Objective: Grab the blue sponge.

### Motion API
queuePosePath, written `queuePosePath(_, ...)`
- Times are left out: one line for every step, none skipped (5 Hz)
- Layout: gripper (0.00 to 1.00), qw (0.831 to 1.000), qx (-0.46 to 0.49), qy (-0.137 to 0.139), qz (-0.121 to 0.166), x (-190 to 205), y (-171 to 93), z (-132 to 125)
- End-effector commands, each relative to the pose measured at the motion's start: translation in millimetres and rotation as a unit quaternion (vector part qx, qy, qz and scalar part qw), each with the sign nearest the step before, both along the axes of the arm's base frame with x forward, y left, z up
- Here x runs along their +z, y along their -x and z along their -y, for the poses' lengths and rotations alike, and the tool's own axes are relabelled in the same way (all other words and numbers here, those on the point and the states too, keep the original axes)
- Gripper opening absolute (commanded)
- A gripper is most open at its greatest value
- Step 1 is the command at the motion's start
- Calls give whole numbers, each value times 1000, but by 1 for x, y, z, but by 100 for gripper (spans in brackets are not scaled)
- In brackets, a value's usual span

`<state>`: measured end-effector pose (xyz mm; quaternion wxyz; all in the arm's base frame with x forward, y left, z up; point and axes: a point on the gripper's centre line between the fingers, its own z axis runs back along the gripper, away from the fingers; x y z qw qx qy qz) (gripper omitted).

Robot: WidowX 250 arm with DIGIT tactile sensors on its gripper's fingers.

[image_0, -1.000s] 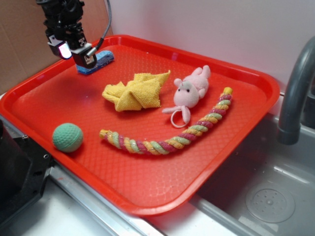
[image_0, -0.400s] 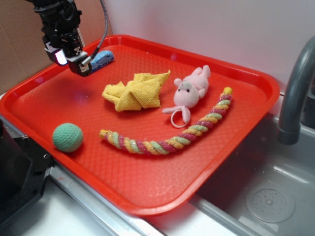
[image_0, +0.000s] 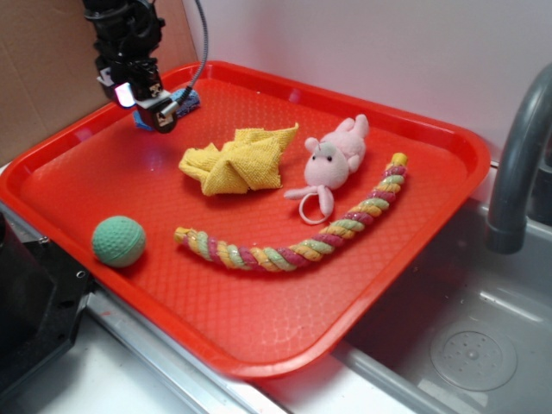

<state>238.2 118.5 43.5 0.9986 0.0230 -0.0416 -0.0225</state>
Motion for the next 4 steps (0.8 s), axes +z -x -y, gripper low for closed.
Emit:
queuePosePath(100,1000,-14,-4,3,-18,-37,-15)
queuePosePath(100,1000,-9,8,-18,-34,-47,-26)
queuePosePath(97,1000,3,15,-20,-37,-47,-23)
queuePosePath(0,1000,6,10,-12,-28,-39,-15)
